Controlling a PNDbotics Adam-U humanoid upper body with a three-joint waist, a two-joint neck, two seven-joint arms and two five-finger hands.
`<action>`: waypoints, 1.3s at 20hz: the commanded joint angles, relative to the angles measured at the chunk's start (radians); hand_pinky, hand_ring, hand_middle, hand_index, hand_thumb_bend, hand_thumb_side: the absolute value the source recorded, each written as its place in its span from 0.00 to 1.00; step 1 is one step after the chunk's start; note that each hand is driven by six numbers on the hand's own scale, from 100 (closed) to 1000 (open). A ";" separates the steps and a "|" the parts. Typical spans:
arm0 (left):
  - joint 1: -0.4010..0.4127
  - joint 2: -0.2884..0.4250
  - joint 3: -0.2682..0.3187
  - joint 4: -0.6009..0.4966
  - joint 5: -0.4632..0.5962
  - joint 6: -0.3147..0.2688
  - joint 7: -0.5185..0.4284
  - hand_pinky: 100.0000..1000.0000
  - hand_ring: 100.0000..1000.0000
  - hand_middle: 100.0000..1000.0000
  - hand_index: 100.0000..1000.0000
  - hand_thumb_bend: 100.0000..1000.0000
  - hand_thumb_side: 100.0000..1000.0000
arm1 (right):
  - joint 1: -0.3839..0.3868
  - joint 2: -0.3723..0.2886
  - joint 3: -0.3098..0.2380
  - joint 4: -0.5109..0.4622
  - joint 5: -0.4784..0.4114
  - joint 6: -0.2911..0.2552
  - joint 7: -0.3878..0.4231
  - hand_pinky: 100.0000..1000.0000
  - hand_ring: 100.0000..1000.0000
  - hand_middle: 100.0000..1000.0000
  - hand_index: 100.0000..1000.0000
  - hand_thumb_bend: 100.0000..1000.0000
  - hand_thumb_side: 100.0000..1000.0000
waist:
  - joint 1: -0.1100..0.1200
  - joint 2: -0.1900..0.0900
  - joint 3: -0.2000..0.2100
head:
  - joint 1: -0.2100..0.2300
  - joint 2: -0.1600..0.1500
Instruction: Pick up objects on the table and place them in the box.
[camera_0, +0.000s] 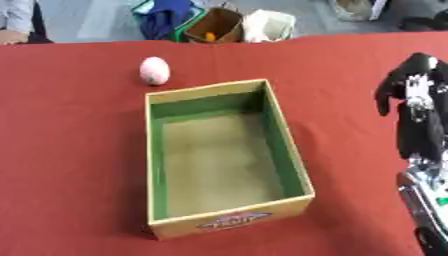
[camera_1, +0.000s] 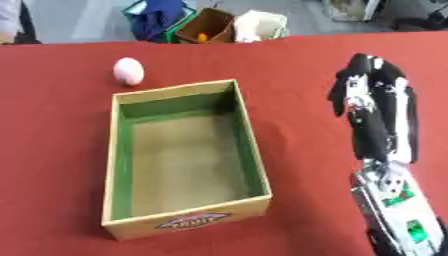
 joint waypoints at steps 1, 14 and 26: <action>-0.019 0.028 0.018 -0.039 -0.028 0.013 -0.051 0.09 0.18 0.27 0.45 0.15 0.74 | -0.010 -0.020 -0.003 -0.021 -0.002 0.000 0.002 0.00 0.24 0.28 0.41 0.00 0.45 | 0.000 -0.021 0.001 | 0.004 -0.007; -0.142 0.082 0.039 0.146 0.009 -0.013 -0.247 0.48 0.68 0.64 0.84 0.38 0.85 | -0.011 -0.031 0.004 -0.021 -0.001 0.000 0.012 0.00 0.24 0.28 0.41 0.00 0.45 | 0.013 -0.011 -0.027 | 0.021 0.003; -0.332 0.103 0.011 0.431 -0.013 -0.077 -0.230 0.49 0.69 0.65 0.86 0.56 0.85 | -0.024 -0.055 0.021 -0.021 -0.004 -0.007 0.033 0.01 0.24 0.28 0.42 0.00 0.45 | 0.032 0.010 -0.089 | 0.045 0.013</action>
